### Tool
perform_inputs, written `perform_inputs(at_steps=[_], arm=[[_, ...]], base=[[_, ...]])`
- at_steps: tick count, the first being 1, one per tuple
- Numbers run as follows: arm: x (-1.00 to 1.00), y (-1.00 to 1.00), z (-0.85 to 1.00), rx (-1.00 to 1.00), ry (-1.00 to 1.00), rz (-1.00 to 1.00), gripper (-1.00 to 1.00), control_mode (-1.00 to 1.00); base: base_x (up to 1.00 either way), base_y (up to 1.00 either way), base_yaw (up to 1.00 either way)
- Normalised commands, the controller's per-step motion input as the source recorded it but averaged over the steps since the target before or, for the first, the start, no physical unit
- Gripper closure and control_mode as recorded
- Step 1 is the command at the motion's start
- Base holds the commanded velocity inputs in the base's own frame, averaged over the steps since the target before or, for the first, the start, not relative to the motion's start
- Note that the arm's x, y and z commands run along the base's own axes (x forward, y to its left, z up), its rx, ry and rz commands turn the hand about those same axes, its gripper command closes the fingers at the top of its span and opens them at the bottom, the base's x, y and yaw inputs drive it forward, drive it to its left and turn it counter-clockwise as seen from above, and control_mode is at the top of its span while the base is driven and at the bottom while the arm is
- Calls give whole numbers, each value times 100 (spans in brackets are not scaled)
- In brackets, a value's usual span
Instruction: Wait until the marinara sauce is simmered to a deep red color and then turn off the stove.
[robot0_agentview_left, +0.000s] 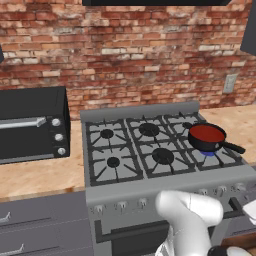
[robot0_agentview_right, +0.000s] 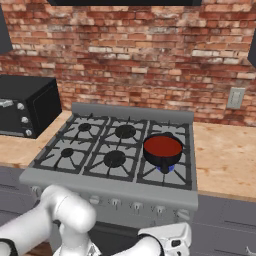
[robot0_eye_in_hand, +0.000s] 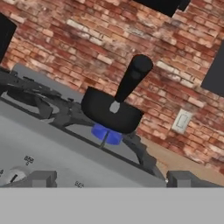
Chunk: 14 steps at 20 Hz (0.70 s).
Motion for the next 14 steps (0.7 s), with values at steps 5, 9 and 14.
perform_inputs(at_steps=[5,9,14], arm=[[0,-20,-31,-2,-1,6,-100,-100],[1,-13,-28,-4,-3,5,-100,-100],[25,-10,-25,-7,-1,0,-100,-100]], base=[[0,0,0],[0,0,0],[0,0,0]])
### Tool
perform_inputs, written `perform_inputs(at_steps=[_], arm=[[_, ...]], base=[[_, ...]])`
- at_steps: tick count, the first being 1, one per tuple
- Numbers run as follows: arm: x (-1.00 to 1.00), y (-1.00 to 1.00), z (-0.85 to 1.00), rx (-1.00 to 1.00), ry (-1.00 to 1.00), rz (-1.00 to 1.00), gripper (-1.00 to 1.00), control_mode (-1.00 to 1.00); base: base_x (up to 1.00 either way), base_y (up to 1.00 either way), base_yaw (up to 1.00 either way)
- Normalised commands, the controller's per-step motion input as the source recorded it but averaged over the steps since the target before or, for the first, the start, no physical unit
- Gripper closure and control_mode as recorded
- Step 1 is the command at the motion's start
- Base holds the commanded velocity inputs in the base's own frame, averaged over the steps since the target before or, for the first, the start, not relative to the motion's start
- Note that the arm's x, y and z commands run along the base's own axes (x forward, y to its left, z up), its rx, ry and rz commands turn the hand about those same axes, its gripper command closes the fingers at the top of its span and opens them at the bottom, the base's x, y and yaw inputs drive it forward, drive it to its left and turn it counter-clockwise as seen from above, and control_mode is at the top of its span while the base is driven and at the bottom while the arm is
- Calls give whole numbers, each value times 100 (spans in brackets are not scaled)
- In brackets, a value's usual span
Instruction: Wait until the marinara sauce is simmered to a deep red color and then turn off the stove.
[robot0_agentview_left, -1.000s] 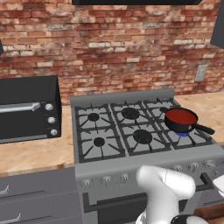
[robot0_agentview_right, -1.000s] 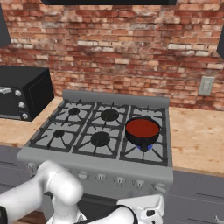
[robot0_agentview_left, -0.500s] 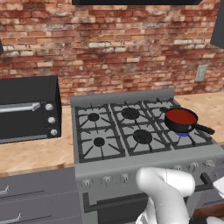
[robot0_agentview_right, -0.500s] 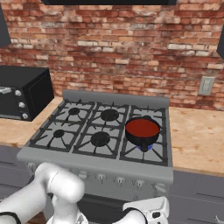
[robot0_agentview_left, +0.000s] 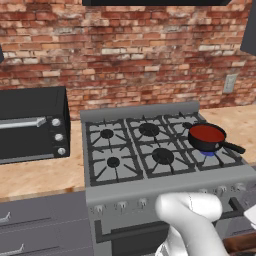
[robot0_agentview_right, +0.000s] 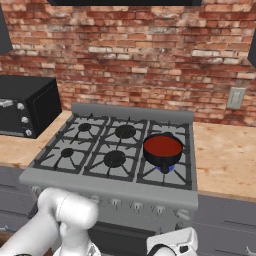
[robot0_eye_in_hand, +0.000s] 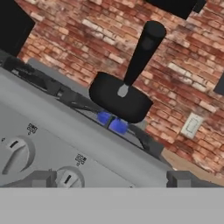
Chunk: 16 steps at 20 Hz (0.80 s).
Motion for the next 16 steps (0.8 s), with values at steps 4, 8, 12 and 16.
perform_inputs(at_steps=[4,8,12,16], arm=[[34,-4,-26,-9,0,0,-100,-100],[36,-5,-27,-8,0,0,-100,-100],[35,-6,-27,-7,0,0,-100,-100],[29,-11,-24,-4,0,0,-100,-100]], base=[[0,0,0],[0,0,0],[0,0,0],[0,0,0]])
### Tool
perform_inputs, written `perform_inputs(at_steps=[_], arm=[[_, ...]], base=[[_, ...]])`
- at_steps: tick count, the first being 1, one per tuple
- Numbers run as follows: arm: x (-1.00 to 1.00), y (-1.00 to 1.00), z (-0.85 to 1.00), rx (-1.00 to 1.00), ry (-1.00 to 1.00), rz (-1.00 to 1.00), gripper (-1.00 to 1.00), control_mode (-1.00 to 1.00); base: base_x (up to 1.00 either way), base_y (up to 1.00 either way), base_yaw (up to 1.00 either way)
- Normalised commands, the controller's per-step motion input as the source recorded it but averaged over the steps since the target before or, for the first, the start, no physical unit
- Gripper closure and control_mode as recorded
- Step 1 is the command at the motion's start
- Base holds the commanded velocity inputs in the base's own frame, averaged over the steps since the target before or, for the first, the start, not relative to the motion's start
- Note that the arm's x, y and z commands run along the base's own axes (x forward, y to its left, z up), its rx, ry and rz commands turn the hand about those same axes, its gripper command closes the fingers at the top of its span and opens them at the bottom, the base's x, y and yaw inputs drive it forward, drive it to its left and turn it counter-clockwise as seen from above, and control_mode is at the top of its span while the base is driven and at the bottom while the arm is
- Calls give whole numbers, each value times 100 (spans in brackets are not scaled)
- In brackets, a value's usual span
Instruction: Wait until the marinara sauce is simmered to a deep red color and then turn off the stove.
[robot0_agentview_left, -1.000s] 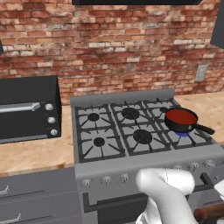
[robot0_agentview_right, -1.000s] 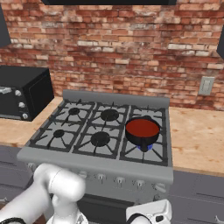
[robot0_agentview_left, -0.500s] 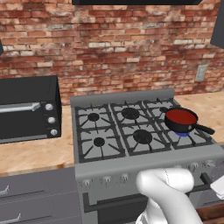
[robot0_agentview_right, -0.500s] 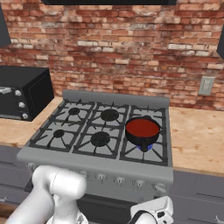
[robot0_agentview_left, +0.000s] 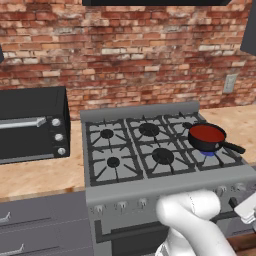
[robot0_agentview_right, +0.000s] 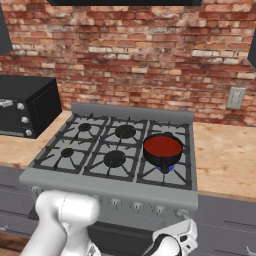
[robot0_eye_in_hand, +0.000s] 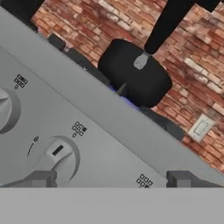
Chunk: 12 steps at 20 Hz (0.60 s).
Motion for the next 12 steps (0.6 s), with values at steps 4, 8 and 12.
perform_inputs(at_steps=[4,8,12], arm=[[33,-19,-25,-1,0,0,-100,-100],[35,-23,-25,0,0,0,-100,-100],[41,-25,-26,0,0,0,-100,-100]], base=[[0,0,0],[0,0,0],[0,0,0]])
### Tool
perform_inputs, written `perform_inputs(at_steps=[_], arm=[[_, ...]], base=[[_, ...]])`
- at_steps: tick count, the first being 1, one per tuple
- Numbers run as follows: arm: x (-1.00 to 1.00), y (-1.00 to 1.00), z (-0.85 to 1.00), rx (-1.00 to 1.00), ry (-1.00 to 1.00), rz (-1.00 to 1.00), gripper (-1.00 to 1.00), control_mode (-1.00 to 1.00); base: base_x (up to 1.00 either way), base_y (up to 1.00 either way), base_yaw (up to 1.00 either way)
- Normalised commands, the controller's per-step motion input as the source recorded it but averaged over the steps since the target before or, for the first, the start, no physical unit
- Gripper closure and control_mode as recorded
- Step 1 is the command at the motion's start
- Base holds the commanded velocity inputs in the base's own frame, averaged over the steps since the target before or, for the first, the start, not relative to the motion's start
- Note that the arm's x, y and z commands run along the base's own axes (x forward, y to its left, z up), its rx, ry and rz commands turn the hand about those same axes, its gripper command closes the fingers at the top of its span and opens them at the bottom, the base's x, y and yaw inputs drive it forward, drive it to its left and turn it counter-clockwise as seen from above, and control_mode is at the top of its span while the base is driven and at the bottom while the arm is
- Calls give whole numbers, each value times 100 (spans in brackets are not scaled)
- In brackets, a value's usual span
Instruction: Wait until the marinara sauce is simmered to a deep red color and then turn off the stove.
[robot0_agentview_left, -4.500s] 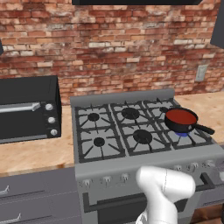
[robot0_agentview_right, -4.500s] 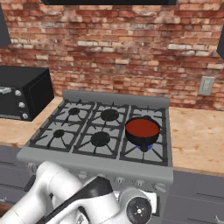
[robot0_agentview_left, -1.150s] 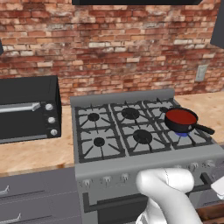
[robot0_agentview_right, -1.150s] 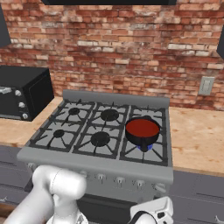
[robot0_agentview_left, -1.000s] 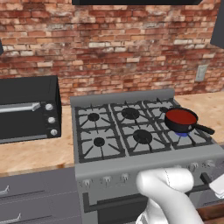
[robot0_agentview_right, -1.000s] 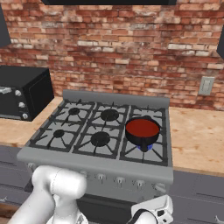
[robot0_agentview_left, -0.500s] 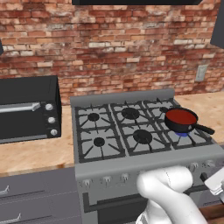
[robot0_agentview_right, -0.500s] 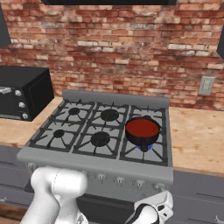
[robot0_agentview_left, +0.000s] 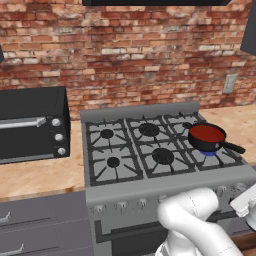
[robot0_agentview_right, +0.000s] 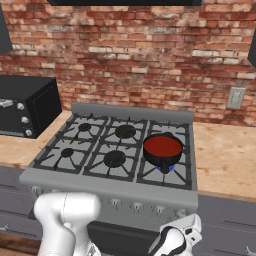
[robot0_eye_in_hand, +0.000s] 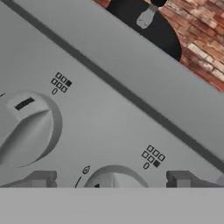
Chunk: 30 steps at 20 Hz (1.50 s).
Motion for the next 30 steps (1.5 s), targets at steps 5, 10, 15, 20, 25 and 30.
perform_inputs(at_steps=[5,10,15,20,25,30], arm=[[40,-23,-36,0,0,0,-100,-100],[19,-19,-50,-4,0,0,-100,-100],[3,-5,-21,-3,0,0,-100,-100],[0,0,0,0,0,0,-100,-100],[-26,0,-16,-4,-4,0,-100,-100],[0,0,0,0,0,0,-100,-100]], base=[[0,0,0],[0,0,0],[0,0,0],[0,0,0],[0,0,0],[0,0,0]])
